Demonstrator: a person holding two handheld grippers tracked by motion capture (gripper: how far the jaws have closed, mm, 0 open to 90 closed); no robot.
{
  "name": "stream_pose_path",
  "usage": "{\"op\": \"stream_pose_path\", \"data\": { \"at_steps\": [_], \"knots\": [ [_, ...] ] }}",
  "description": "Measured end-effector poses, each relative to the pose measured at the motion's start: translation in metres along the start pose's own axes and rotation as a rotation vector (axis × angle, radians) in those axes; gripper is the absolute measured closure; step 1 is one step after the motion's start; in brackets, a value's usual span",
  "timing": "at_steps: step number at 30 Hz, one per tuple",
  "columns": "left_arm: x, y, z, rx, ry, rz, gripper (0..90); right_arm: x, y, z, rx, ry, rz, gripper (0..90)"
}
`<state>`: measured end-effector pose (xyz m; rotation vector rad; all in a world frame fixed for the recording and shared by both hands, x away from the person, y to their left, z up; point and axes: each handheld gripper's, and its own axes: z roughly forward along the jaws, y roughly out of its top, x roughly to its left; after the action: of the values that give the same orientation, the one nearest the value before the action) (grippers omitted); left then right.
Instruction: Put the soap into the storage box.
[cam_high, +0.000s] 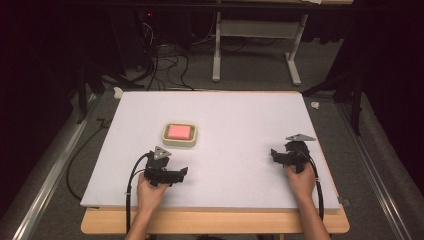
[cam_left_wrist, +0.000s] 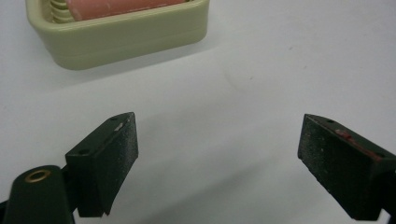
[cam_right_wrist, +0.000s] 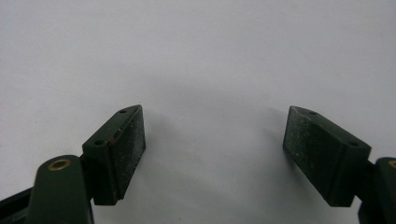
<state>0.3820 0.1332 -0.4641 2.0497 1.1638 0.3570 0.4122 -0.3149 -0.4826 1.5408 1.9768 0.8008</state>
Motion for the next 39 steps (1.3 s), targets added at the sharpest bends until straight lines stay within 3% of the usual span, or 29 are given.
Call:
{"op": "stream_pose_path", "data": {
  "at_steps": [16, 29, 39],
  "knots": [
    [0.005, -0.003, 0.012, 0.007, 0.077, 0.01, 13.1, 0.0, 0.0, 0.0, 0.0, -0.001, 0.0, 21.5],
    [0.006, -0.006, 0.021, 0.021, 0.098, 0.012, 13.1, 0.0, 0.0, 0.0, 0.0, 0.0, 0.0, 21.5],
    [0.003, -0.008, 0.024, 0.005, 0.117, 0.026, 11.9, 0.0, 0.0, 0.0, 0.0, -0.002, 0.0, 21.5]
  ]
}}
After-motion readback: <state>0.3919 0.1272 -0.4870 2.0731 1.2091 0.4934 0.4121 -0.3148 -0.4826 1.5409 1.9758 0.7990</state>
